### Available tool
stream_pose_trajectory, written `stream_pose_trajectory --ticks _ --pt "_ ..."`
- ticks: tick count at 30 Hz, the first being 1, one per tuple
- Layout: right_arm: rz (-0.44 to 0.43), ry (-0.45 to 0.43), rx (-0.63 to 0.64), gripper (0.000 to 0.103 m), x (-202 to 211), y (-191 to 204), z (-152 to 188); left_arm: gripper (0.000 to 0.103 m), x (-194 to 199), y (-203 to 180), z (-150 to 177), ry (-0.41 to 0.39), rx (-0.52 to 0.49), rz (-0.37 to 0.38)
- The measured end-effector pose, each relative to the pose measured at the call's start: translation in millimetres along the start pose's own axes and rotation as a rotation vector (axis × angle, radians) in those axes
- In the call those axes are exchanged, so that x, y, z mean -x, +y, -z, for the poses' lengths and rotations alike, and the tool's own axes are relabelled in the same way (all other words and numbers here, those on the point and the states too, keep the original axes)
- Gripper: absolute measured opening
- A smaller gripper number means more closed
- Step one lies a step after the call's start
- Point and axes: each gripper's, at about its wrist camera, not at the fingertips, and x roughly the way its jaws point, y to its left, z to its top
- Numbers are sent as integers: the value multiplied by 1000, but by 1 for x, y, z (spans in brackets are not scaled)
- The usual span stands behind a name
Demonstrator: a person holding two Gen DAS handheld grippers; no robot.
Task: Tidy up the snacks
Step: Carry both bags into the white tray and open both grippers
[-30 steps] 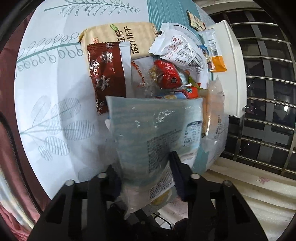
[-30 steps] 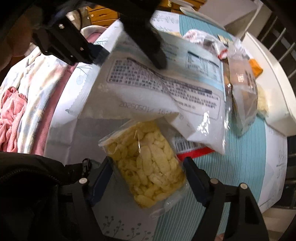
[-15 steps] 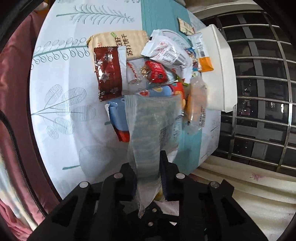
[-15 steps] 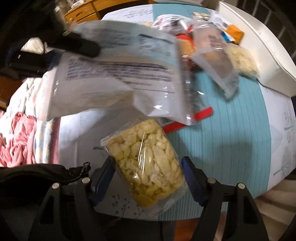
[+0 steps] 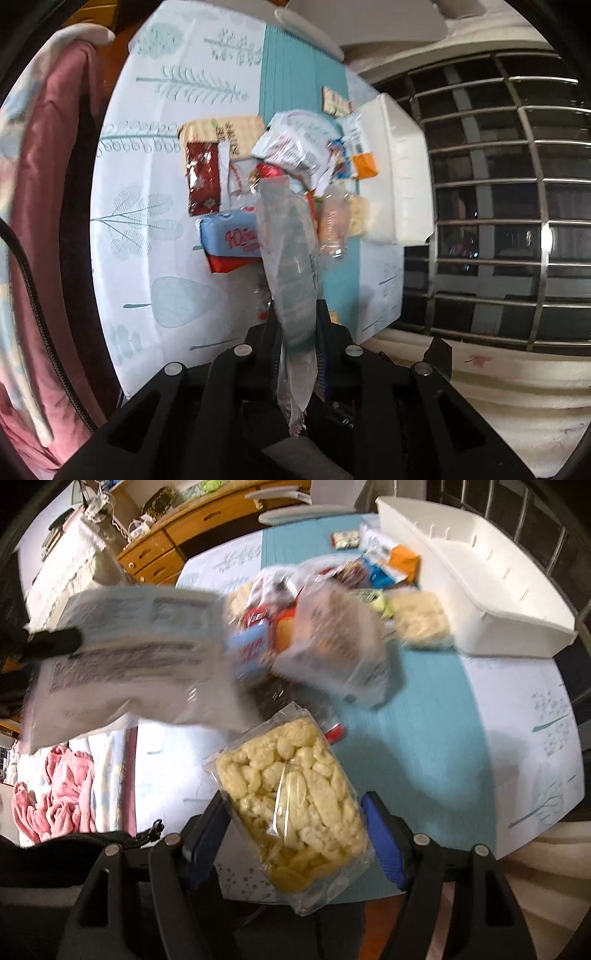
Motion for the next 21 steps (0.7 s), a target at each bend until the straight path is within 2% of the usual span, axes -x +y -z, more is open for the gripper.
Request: stream_pose_trajectory --ticks 7,13,21 --pt "-37 -51 4 72 37 -34 -33 11 25 -43 13 -104 6 31" --pt "-76 -88 31 72 62 -58 -62 9 24 -82 16 -167 30 67" --pt "-105 -129 94 72 86 -99 -95 9 17 -149 10 -266 -3 117"
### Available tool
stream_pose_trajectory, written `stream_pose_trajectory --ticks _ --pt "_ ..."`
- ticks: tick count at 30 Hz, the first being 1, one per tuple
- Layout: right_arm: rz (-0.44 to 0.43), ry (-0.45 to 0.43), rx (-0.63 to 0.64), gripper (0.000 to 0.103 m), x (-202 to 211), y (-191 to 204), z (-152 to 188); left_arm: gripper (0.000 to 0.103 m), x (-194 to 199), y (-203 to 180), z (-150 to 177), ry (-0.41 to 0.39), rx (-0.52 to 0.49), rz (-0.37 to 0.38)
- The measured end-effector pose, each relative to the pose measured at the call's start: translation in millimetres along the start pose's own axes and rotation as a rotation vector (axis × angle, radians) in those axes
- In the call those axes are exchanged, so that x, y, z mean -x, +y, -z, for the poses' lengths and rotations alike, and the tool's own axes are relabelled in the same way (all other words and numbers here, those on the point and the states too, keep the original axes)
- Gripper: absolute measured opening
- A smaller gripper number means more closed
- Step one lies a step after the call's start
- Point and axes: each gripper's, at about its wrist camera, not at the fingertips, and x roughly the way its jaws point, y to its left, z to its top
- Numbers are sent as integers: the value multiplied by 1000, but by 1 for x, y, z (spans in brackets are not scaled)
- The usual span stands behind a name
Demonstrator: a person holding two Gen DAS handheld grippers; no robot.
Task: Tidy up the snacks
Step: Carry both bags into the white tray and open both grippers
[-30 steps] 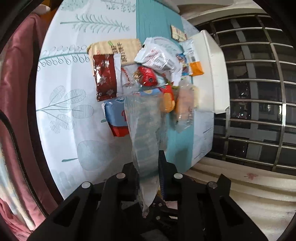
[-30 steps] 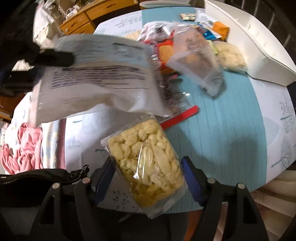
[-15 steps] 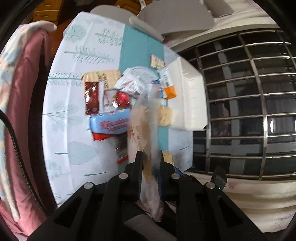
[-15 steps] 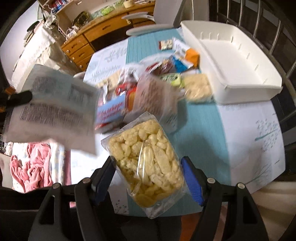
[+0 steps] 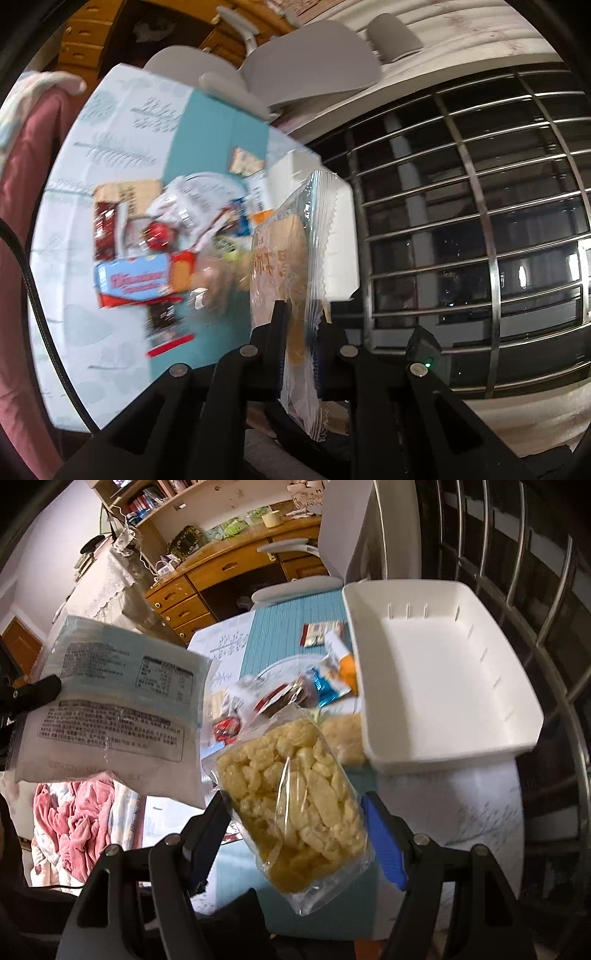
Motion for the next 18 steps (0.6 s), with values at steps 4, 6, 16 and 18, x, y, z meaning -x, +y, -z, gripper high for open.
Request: stream_pose_trajectory --ticks 4,6,16,18 --pt "-7 -16 15 72 8 -28 -16 9 -23 -34 -4 -33 -25 25" --pt "-8 -24 9 72 11 -42 -23 9 -35 -45 -5 -40 -32 39" --pt "102 -60 -30 72 21 -109 -65 10 -123 -107 -16 -35 -81 68" --pt "117 -75 -51 72 22 -123 -74 10 -142 -117 -17 -23 -94 63"
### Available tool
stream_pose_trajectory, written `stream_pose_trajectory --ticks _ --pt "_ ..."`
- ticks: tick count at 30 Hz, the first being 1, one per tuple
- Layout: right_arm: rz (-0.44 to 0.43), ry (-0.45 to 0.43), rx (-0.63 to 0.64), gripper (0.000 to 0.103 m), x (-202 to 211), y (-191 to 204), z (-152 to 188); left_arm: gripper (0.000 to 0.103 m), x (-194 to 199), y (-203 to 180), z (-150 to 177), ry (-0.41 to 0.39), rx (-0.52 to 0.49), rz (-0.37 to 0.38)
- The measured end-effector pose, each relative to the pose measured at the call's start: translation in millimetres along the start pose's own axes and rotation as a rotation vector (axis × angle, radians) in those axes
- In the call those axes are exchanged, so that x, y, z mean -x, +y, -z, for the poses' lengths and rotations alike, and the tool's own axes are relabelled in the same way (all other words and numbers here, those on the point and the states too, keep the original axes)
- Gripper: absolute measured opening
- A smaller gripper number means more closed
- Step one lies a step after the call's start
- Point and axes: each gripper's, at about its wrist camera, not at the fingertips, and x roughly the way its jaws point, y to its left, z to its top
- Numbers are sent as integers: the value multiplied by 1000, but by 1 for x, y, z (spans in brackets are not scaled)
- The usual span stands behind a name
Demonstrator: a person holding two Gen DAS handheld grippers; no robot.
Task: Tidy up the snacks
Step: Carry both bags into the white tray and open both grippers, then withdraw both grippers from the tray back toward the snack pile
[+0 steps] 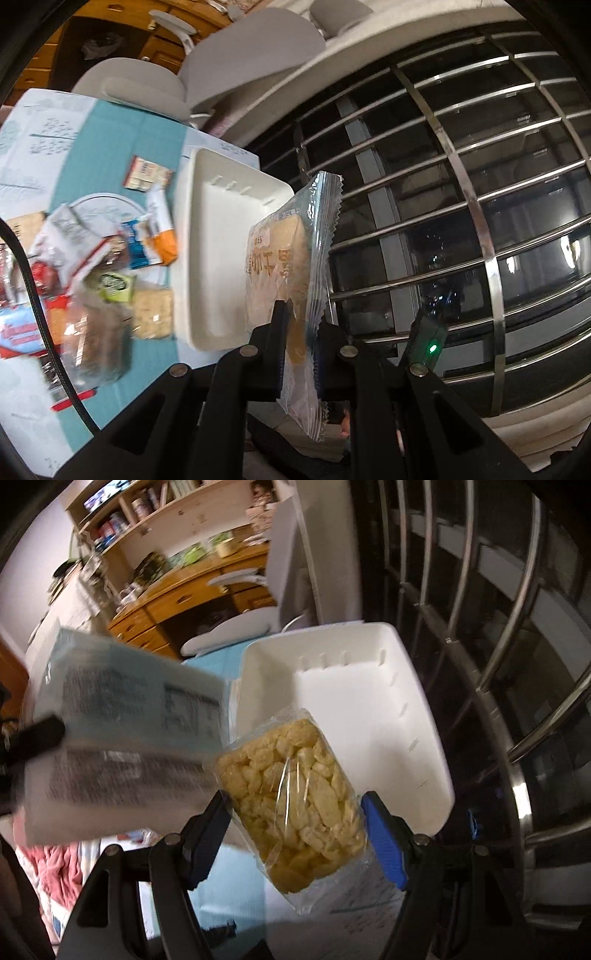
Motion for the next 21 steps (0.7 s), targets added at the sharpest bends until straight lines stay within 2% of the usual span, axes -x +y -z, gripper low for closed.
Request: stream_pose_trajectory --ticks 5,9,11,13,18,21 --pt "-14 -24 -83 73 -4 -31 -20 11 -47 -16 -3 42 -26 -21" --pt "-55 -16 -132 76 -13 -46 -27 27 -67 -23 -2 44 -33 -28" --pt "-70 -3 -150 89 -18 -51 -27 33 -70 -23 -3 43 -36 -37" --pt "-87 0 -169 95 -21 -54 -26 37 -72 -22 -3 44 -39 -63" --pt "-108 11 -200 95 -26 -57 -24 44 -70 -11 -4 38 -19 -136" --pt "-123 25 -217 95 -30 -57 -22 44 -66 -3 -2 36 -5 -192"
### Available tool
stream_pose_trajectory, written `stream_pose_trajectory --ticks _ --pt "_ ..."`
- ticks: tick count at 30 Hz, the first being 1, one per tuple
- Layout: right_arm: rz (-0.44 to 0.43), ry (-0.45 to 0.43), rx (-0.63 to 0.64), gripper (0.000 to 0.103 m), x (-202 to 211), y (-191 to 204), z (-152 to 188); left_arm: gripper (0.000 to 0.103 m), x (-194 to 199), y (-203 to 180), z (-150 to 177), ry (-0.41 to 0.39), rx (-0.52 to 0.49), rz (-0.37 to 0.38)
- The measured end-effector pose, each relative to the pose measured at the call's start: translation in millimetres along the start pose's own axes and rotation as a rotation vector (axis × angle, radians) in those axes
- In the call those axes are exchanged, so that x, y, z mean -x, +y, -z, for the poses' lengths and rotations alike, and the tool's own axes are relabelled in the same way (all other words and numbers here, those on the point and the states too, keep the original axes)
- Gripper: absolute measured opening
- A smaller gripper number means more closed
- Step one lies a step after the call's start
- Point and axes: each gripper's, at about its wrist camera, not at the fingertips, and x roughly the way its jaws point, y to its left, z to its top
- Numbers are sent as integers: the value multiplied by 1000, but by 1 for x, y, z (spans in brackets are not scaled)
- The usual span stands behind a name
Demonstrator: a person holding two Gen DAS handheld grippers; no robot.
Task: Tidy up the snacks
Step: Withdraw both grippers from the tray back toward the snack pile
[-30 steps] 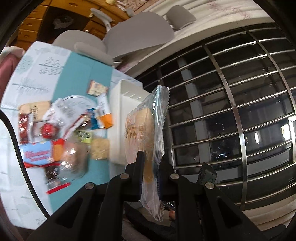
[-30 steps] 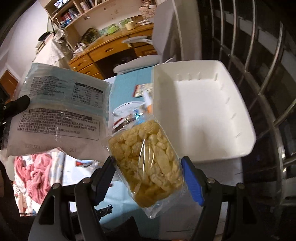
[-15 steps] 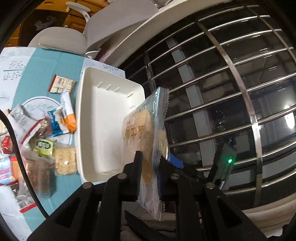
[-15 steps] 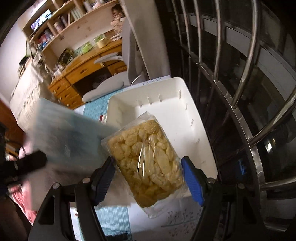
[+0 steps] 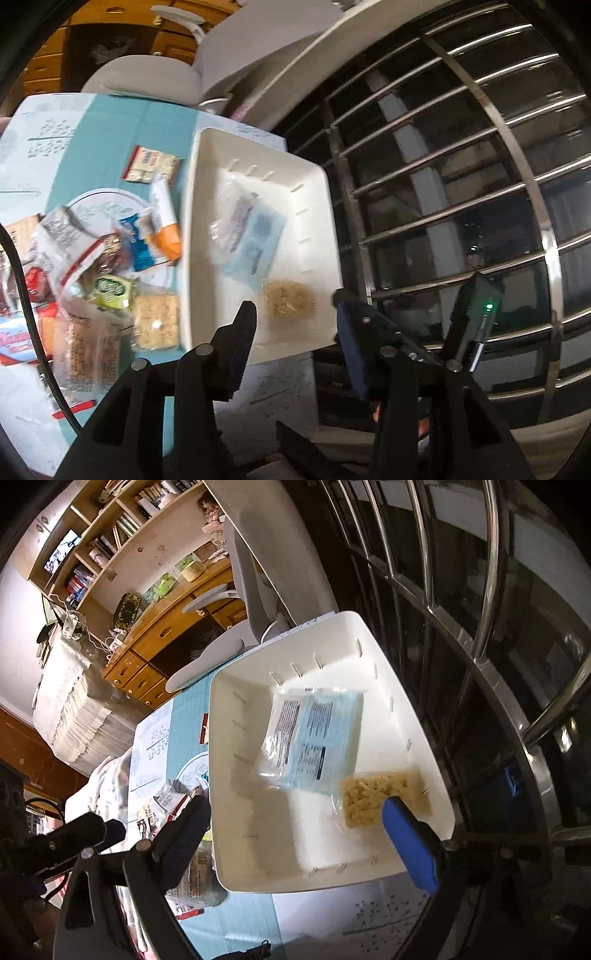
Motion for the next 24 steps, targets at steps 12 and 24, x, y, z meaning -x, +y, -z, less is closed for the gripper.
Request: stream_pose_trajectory --ticks 12,24 --pt "-65 109 -130 95 -14 1 23 47 23 37 32 3 19 -149" --pt "-93 184 -252 95 -23 10 68 58 74 100 72 -1 31 -322"
